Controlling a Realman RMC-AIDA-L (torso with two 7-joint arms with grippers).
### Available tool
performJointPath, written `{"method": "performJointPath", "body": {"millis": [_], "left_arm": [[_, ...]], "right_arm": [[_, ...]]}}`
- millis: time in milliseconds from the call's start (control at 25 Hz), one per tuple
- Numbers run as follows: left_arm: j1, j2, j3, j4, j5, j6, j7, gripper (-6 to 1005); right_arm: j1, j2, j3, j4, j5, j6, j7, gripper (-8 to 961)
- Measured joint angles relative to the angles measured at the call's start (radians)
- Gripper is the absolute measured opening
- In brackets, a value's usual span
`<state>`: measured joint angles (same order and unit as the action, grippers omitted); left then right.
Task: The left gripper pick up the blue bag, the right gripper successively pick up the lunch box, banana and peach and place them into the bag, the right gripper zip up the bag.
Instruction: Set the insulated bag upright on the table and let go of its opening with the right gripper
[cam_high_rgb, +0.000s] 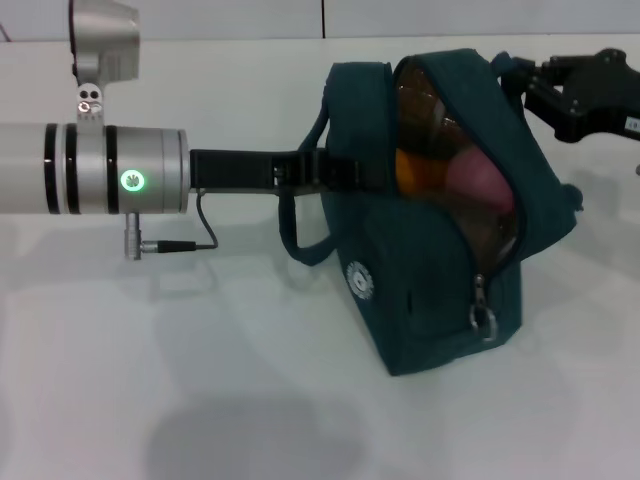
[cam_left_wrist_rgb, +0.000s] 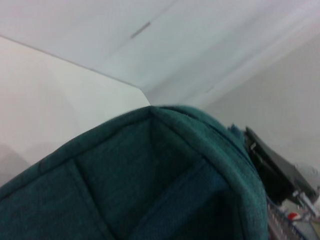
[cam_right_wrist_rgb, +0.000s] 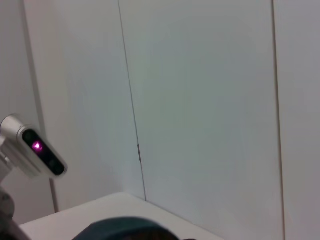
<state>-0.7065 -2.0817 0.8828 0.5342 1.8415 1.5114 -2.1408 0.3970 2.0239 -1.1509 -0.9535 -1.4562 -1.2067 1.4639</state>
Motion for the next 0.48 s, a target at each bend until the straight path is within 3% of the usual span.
{"method": "performJointPath", "body": {"millis": [280, 480], "left_arm": [[-0.001, 0.004, -0.014, 0.001, 0.001, -0.001, 0.001, 38], [0.003, 0.025, -0.014, 0.003, 0.002, 0.005, -0.006, 40]], "right_arm": [[-0.006, -0.001, -0.009, 0.048, 0.060, -0.005, -0.033, 83], [0.005, -0.001, -0.042, 0.063, 0.092, -0.006, -0.034, 105]]}}
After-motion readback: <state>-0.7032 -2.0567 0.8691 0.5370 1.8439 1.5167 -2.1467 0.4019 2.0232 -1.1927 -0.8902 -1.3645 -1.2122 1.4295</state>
